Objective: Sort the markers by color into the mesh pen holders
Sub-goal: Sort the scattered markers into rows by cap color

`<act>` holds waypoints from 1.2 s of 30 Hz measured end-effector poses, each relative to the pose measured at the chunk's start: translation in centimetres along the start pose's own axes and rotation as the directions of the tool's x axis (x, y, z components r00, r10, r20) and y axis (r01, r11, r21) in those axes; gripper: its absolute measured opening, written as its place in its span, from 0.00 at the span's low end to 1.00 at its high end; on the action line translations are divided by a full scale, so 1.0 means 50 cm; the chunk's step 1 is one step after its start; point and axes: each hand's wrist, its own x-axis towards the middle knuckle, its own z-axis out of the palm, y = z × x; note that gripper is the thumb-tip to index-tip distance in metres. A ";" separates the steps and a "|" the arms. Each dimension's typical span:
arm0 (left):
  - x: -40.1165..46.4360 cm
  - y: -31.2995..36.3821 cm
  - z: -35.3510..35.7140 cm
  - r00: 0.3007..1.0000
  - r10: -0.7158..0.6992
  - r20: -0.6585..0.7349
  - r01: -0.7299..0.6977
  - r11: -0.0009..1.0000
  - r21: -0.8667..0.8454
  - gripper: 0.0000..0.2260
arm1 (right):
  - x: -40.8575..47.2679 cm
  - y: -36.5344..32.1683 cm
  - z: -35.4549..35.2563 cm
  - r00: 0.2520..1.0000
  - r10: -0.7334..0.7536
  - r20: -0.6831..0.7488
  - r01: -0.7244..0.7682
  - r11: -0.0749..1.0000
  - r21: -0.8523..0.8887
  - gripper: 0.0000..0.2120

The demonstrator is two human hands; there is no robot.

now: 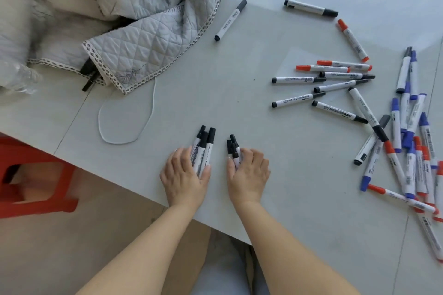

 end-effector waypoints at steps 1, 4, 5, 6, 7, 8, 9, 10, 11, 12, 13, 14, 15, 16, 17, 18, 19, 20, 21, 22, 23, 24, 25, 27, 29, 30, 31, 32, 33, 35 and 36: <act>0.000 -0.002 0.002 0.999 0.002 0.034 -0.002 1.000 0.004 0.30 | 0.002 0.004 0.004 0.999 -0.006 0.039 0.007 1.000 -0.023 0.19; 0.004 -0.002 0.012 0.992 -0.003 0.127 0.000 1.000 0.025 0.33 | 0.003 0.005 0.012 0.996 -0.042 0.075 0.049 0.995 -0.091 0.25; 0.005 0.002 0.012 0.989 -0.005 0.149 0.001 1.000 0.026 0.33 | 0.003 0.002 0.013 0.995 -0.048 0.084 0.056 0.993 -0.099 0.26; 0.006 0.006 0.010 0.986 -0.005 0.166 0.003 1.000 0.017 0.33 | 0.002 -0.001 0.013 0.994 -0.051 0.102 0.061 0.992 -0.106 0.26; 0.007 0.012 0.005 0.985 -0.003 0.175 0.004 1.000 -0.007 0.33 | 0.002 -0.002 0.013 0.991 -0.051 0.124 0.064 0.992 -0.107 0.27; 0.011 0.018 -0.002 0.985 0.004 0.171 0.003 0.999 -0.043 0.33 | 0.003 -0.001 0.011 0.989 -0.050 0.140 0.063 0.993 -0.095 0.27; 0.018 0.027 -0.012 0.989 0.018 0.150 -0.004 0.996 -0.088 0.32 | 0.007 0.000 0.004 0.989 -0.045 0.142 0.055 0.996 -0.072 0.27; 0.029 0.038 -0.024 0.993 0.037 0.111 -0.021 0.991 -0.135 0.32 | 0.015 0.001 -0.006 0.991 -0.036 0.127 0.041 0.998 -0.040 0.27; 0.044 0.052 -0.038 0.996 0.060 0.059 -0.049 0.983 -0.178 0.31 | 0.026 0.006 -0.021 0.995 -0.026 0.095 0.027 1.000 -0.009 0.26; 0.064 0.069 -0.051 0.996 0.086 0.000 -0.084 0.974 -0.211 0.29 | 0.042 0.012 -0.038 0.998 -0.022 0.056 0.022 1.000 0.012 0.25; 0.088 0.086 -0.064 0.992 0.113 -0.055 -0.123 0.964 -0.235 0.28 | 0.062 0.022 -0.057 0.999 -0.024 0.022 0.024 1.000 0.017 0.24; 0.117 0.105 -0.076 0.986 0.139 -0.090 -0.158 0.955 -0.250 0.26 | 0.086 0.034 -0.079 1.000 -0.028 -0.003 0.028 1.000 0.007 0.23; 0.150 0.125 -0.087 0.982 0.162 -0.098 -0.183 0.949 -0.257 0.25 | 0.113 0.047 -0.103 0.999 -0.031 -0.023 0.031 0.999 -0.012 0.23; 0.186 0.145 -0.097 0.980 0.181 -0.080 -0.196 0.947 -0.253 0.24 | 0.142 0.062 -0.127 0.999 -0.034 -0.040 0.033 0.999 -0.034 0.23; 0.223 0.164 -0.106 0.979 0.197 -0.049 -0.203 0.951 -0.234 0.23 | 0.171 0.075 -0.151 0.998 -0.043 -0.052 0.040 0.998 -0.056 0.23; 0.262 0.181 -0.113 0.977 0.212 -0.020 -0.211 0.957 -0.200 0.23 | 0.199 0.087 -0.172 0.997 -0.058 -0.055 0.054 0.995 -0.081 0.24; 0.299 0.197 -0.119 0.974 0.228 0.003 -0.225 0.961 -0.162 0.22 | 0.225 0.098 -0.191 0.995 -0.084 -0.047 0.078 0.990 -0.115 0.24; 0.336 0.210 -0.125 0.968 0.249 0.022 -0.245 0.961 -0.130 0.21 | 0.250 0.107 -0.205 0.993 -0.119 -0.025 0.113 0.980 -0.161 0.25; 0.372 0.222 -0.130 0.961 0.274 0.040 -0.268 0.957 -0.106 0.20 | 0.272 0.113 -0.216 0.988 -0.156 0.008 0.154 0.965 -0.213 0.26; 0.406 0.233 -0.134 0.953 0.298 0.060 -0.293 0.952 -0.085 0.20 | 0.294 0.117 -0.225 0.981 -0.186 0.047 0.192 0.947 -0.256 0.27; 0.440 0.241 -0.135 0.944 0.321 0.081 -0.317 0.946 -0.063 0.20 | 0.313 0.119 -0.231 0.974 -0.210 0.086 0.226 0.930 -0.289 0.28; 0.471 0.246 -0.134 0.934 0.341 0.105 -0.339 0.940 -0.043 0.20 | 0.331 0.118 -0.234 0.964 -0.235 0.126 0.263 0.911 -0.317 0.29; 0.499 0.250 -0.131 0.924 0.359 0.129 -0.359 0.933 -0.025 0.20 | 0.347 0.117 -0.235 0.950 -0.264 0.168 0.307 0.887 -0.345 0.30; 0.548 0.258 -0.122 0.902 0.393 0.181 -0.402 0.916 0.016 0.22 | 0.375 0.111 -0.229 0.914 -0.318 0.254 0.397 0.833 -0.386 0.34; 0.588 0.267 -0.116 0.878 0.432 0.205 -0.454 0.888 0.075 0.24 | 0.399 0.101 -0.221 0.884 -0.361 0.298 0.458 0.798 -0.392 0.35; 0.607 0.271 -0.116 0.866 0.455 0.208 -0.482 0.870 0.105 0.25 | 0.410 0.096 -0.218 0.877 -0.379 0.297 0.474 0.786 -0.397 0.35; 0.625 0.276 -0.117 0.852 0.477 0.217 -0.510 0.850 0.133 0.26 | 0.421 0.091 -0.217 0.872 -0.395 0.291 0.486 0.774 -0.407 0.34; 0.642 0.283 -0.118 0.837 0.494 0.235 -0.535 0.830 0.160 0.26 | 0.430 0.087 -0.217 0.867 -0.408 0.287 0.497 0.762 -0.416 0.33; 0.657 0.290 -0.121 0.822 0.509 0.257 -0.559 0.808 0.188 0.25 | 0.440 0.084 -0.216 0.860 -0.421 0.288 0.509 0.752 -0.419 0.32; 0.683 0.304 -0.126 0.796 0.538 0.279 -0.599 0.766 0.232 0.21 | 0.456 0.078 -0.212 0.851 -0.438 0.290 0.524 0.751 -0.403 0.27; 0.693 0.312 -0.129 0.790 0.546 0.277 -0.608 0.757 0.240 0.19 | 0.463 0.073 -0.209 0.854 -0.436 0.284 0.518 0.762 -0.387 0.24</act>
